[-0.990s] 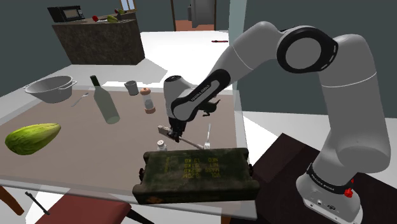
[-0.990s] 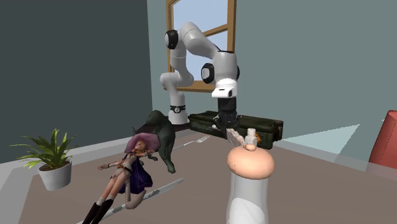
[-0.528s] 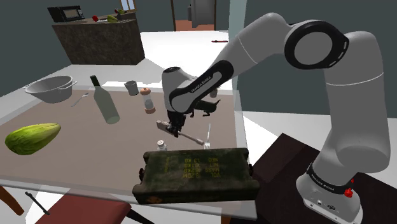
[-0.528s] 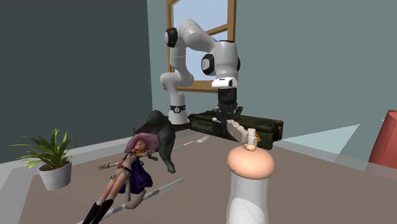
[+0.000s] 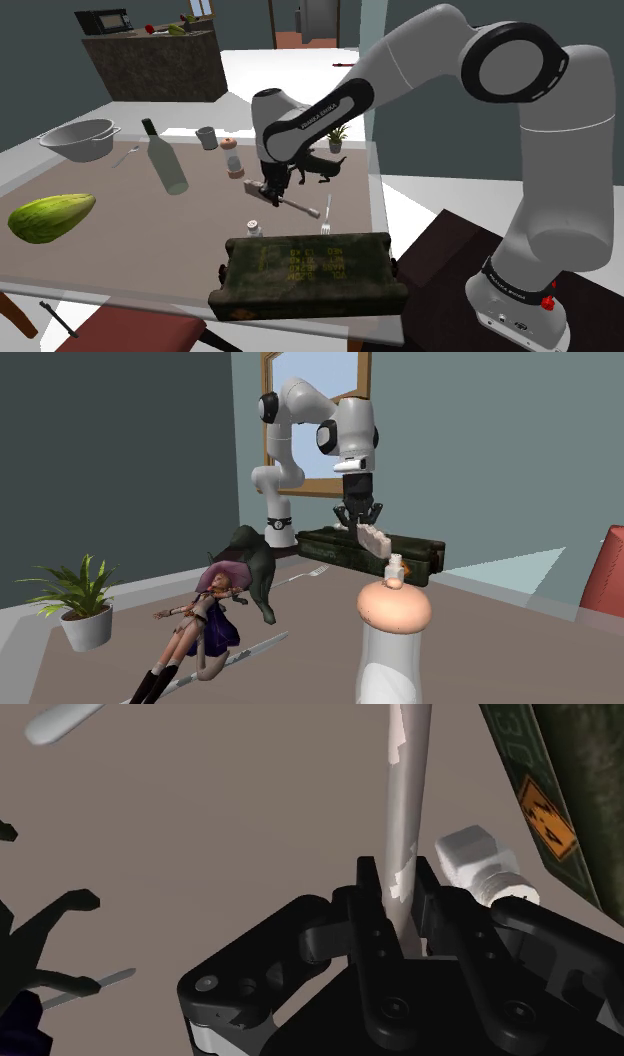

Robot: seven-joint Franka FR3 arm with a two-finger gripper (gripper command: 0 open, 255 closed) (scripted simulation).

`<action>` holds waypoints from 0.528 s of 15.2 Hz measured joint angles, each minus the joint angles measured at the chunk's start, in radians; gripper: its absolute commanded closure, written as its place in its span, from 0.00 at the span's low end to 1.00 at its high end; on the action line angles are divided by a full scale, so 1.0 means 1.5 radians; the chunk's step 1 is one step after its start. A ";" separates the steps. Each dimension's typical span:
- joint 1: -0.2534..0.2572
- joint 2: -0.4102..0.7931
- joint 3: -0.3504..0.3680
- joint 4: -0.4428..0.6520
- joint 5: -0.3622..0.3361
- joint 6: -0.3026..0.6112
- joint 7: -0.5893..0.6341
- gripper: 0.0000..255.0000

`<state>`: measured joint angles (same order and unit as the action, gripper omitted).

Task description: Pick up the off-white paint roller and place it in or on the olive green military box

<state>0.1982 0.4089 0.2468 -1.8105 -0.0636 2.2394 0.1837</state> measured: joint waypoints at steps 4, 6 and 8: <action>-0.002 -0.017 0.002 0.013 0.005 -0.030 -0.002 1.00; -0.002 -0.026 0.004 0.020 0.008 -0.045 -0.003 1.00; -0.003 -0.031 0.005 0.028 0.009 -0.058 -0.003 1.00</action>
<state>0.1943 0.3624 0.2536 -1.7685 -0.0501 2.1521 0.1787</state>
